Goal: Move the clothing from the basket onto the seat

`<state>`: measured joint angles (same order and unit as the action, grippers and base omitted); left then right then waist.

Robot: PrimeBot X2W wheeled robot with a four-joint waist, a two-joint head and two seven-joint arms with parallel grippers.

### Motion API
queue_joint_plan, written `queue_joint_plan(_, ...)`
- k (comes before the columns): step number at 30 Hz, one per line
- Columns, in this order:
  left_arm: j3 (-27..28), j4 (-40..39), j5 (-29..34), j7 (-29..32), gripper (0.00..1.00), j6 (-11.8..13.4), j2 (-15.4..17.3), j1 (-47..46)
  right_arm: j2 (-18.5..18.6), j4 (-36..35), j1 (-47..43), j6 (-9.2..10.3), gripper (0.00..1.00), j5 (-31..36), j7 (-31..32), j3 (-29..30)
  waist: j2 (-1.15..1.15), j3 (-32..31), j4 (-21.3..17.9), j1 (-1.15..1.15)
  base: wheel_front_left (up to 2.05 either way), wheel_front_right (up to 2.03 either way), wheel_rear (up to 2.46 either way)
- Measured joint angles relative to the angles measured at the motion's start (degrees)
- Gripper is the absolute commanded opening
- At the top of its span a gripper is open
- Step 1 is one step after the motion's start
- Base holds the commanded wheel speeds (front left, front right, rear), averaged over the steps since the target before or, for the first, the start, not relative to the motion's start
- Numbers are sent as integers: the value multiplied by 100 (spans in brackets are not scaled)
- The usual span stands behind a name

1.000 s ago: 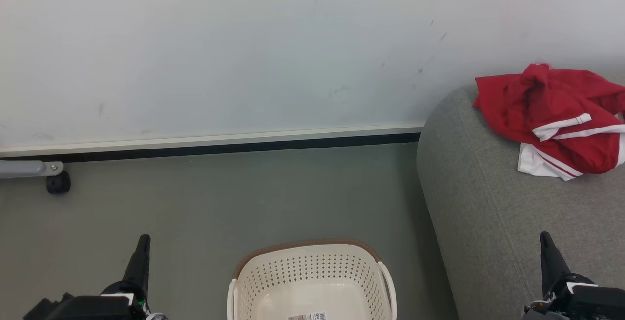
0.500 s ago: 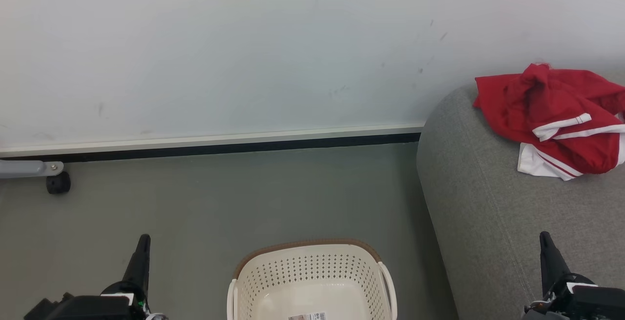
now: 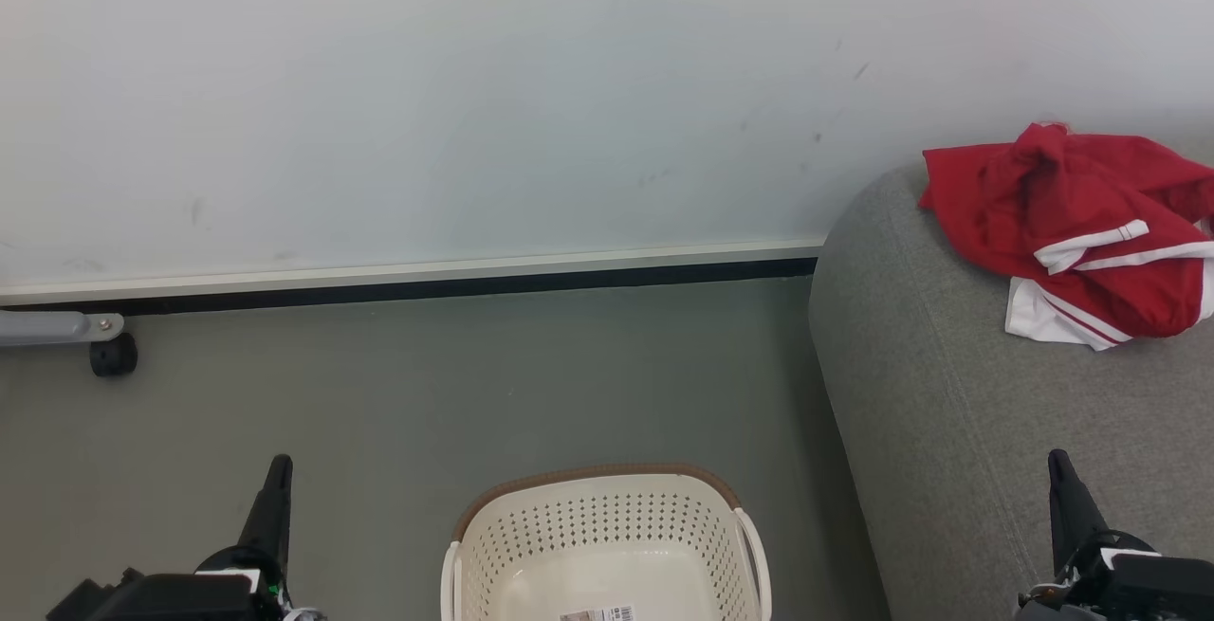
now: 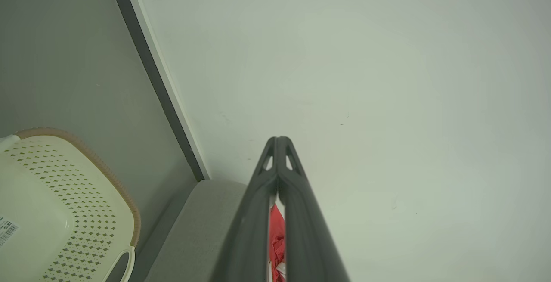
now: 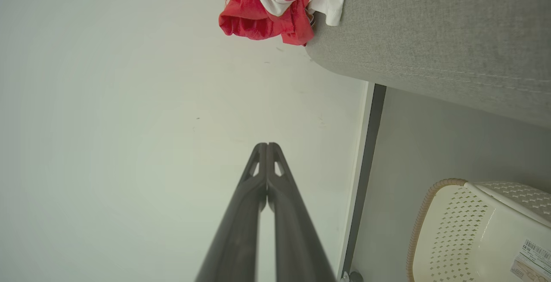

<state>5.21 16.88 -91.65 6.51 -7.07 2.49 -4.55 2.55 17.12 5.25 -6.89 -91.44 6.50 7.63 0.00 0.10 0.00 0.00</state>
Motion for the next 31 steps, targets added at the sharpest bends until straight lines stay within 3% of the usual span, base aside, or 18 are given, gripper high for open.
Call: queue_joint_plan(31,0,3,-5,-1,0,0,0,0,0,-1,0,0,0,0,0,-1,0,0,0,0,0,0,0)
